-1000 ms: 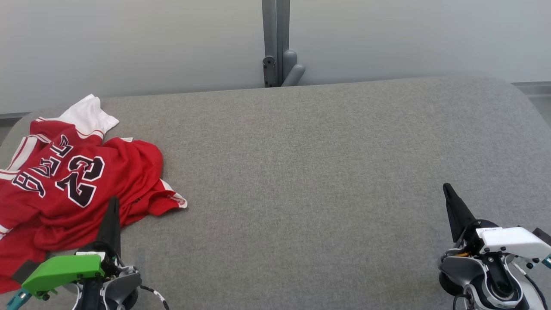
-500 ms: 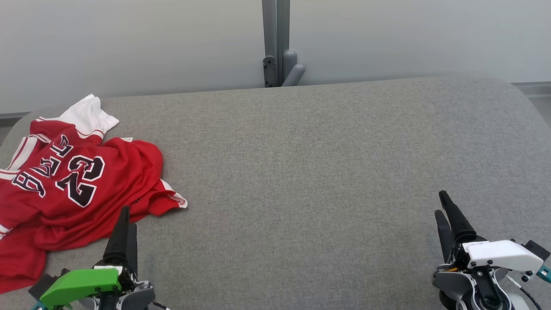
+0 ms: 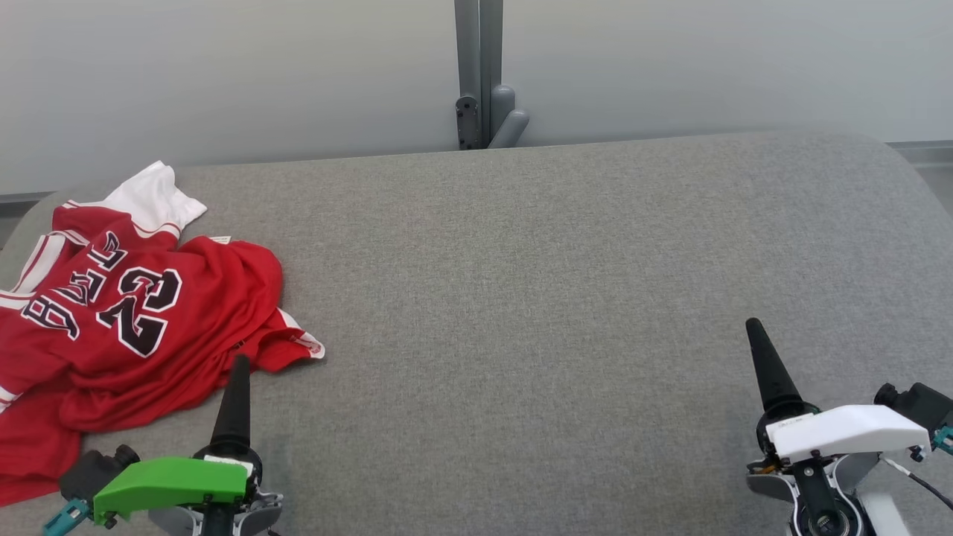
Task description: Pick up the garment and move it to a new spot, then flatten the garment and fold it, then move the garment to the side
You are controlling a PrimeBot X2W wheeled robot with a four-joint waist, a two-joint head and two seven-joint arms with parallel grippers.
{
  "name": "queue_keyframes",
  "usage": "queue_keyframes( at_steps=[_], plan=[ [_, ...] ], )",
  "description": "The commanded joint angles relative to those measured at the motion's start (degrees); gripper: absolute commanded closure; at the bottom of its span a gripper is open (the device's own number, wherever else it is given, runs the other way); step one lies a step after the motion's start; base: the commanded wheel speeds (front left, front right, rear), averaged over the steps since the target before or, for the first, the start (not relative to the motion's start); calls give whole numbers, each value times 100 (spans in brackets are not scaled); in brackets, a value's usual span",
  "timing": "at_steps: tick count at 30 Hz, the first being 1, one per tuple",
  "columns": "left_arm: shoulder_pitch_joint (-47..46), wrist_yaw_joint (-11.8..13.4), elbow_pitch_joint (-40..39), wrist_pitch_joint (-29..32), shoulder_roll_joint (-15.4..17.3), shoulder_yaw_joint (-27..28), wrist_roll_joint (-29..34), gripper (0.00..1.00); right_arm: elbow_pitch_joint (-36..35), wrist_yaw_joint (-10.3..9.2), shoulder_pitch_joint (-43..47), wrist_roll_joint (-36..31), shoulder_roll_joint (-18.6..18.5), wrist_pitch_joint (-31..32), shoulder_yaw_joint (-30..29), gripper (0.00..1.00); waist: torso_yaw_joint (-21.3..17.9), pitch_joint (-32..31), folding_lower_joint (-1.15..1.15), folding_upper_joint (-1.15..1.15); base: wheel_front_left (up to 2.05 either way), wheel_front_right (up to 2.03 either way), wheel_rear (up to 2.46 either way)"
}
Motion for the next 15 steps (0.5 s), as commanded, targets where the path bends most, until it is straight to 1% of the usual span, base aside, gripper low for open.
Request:
queue_keyframes(
  at_steps=[1, 6, 14, 15],
  plan=[
    [-31, 2, -116, -65, 74, -39, 331, 0, -128, 2, -2, -364, -30, -70, 47, 0, -1, 2, -1, 6, 0, 0, 0],
    [6, 3, -103, -177, 106, -157, 1025, 0, -107, 2, 34, -1040, -78, -183, 172, 0, -2, 4, -1, 7, 0, 0, 0],
    [84, 4, -112, -343, 86, -138, 1977, 0, -148, 3, 82, -1830, -94, -351, 265, 0, -12, 10, -1, 9, 0, 0, 0],
    [110, 4, -117, -385, 89, -156, 2171, 0, -163, 3, 100, -2009, -95, -392, 285, 0, -13, 11, -1, 9, 0, 0, 0]
  ],
)
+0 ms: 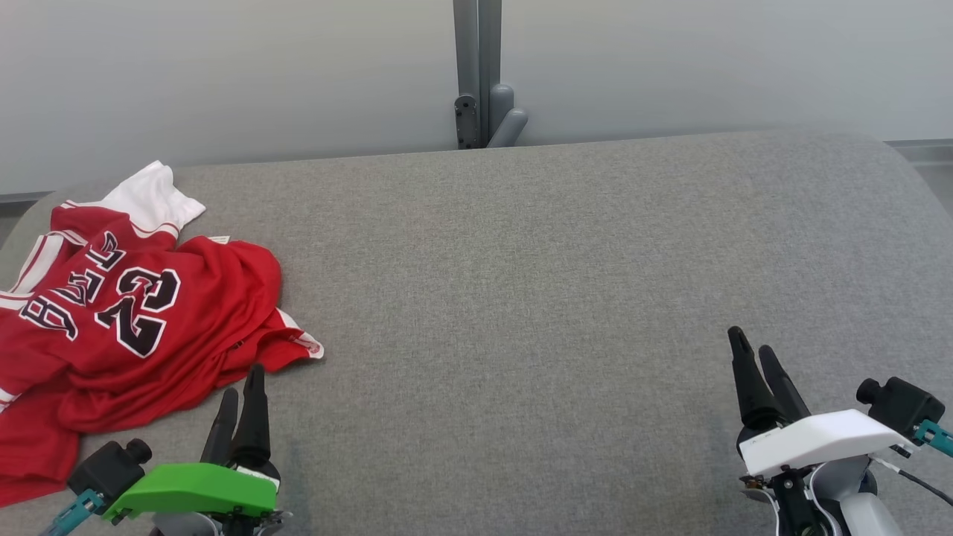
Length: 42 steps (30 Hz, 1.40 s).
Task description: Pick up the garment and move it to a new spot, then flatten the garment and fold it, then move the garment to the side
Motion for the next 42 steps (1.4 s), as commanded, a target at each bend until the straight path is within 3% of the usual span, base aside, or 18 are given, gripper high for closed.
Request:
queue_keyframes(
  at_steps=[1, 16, 42],
  plan=[
    [2, 4, -94, -73, 50, -8, 259, 0, -111, 3, -4, -271, -51, -78, 38, 0, 0, 1, -1, 9, 0, 0, 0],
    [106, 5, -176, -346, 121, -186, 1447, 0, -219, 3, 112, -1463, -59, -350, 185, 0, 2, 6, -1, 13, 0, 0, 0],
    [231, 8, -258, -722, 185, -226, 2913, 0, -404, 4, 273, -3115, -36, -729, 243, 0, 0, 9, -1, 18, 0, 0, 0]
  ],
)
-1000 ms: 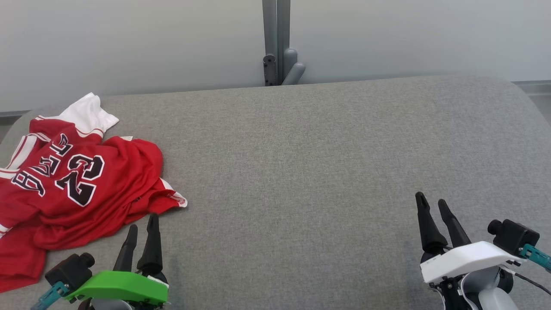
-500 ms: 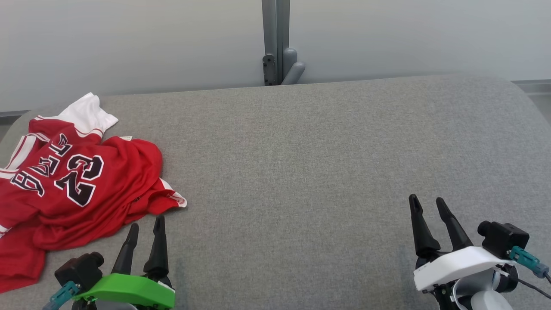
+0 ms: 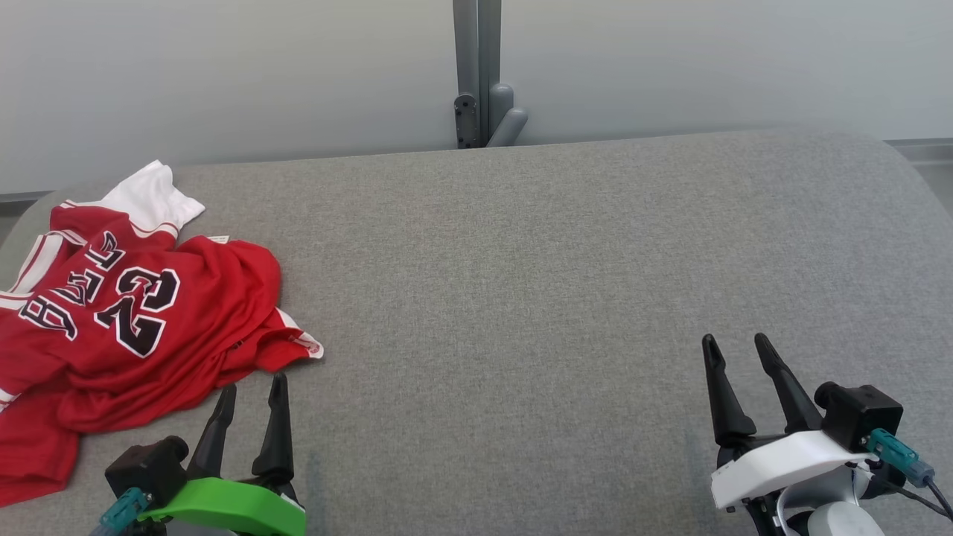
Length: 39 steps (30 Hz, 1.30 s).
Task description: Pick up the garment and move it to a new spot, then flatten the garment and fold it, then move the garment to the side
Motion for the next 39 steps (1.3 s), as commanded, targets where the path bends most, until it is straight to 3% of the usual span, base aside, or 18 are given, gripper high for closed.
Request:
queue_keyframes(
  at_steps=[1, 39],
  plan=[
    [10, 8, -49, -46, 62, 19, 130, 0, -72, 3, 47, -144, -27, -63, -27, 0, 3, -1, -1, 18, 0, 0, 0],
    [156, 11, 78, -479, 31, 310, 1432, 0, -15, 3, 314, -1798, -12, -488, -476, 0, -30, 28, -1, 27, 0, 0, 0]
  ],
)
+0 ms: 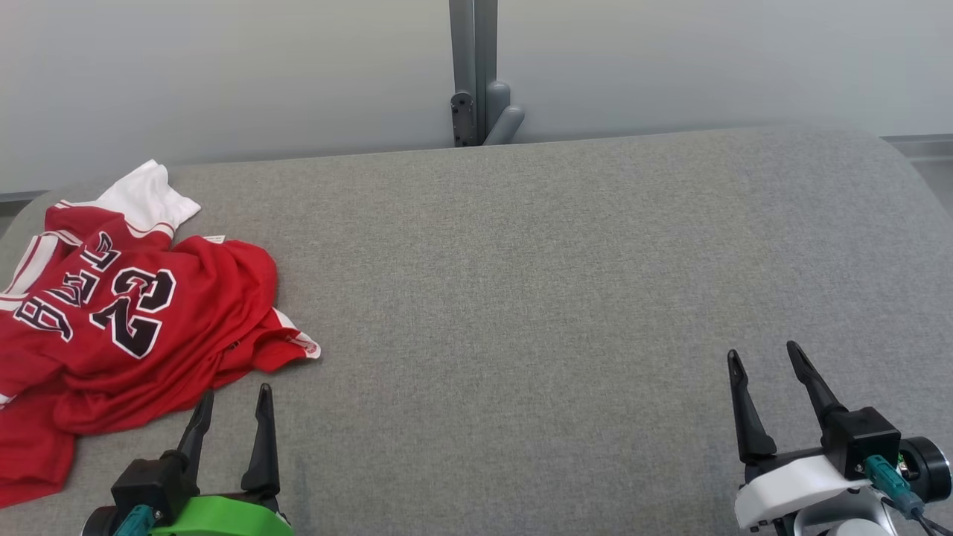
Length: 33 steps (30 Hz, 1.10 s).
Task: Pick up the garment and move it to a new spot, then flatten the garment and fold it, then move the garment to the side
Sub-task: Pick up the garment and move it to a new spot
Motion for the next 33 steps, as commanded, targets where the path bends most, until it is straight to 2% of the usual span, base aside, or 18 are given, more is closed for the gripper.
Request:
queue_keyframes(
  at_steps=[1, 5, 21, 27, 33],
  plan=[
    [31, 12, 2, -49, 26, 3, 110, 0, 3, 2, 79, -119, -19, -56, -7, 0, 1, 4, 0, 27, 0, 0, 0],
    [49, 12, 18, -96, 27, -14, 240, 0, -4, 2, 102, -279, -20, -86, -12, 0, 6, 1, 0, 28, 0, 0, 0],
    [40, 12, 70, -80, 17, -44, 176, 0, 16, 2, 107, -193, -19, -85, -7, 0, 59, -24, 0, 28, 0, 0, 0],
    [29, 12, 83, -80, 19, -49, 155, 0, -23, 2, 128, -155, -18, -83, 3, 0, 296, -40, 0, 28, 0, 0, 0],
    [80, 12, 104, -80, 9, -42, 182, 0, -7, 2, 163, -115, -17, -81, 100, 0, 881, -99, 0, 28, 0, 0, 0]
  ],
)
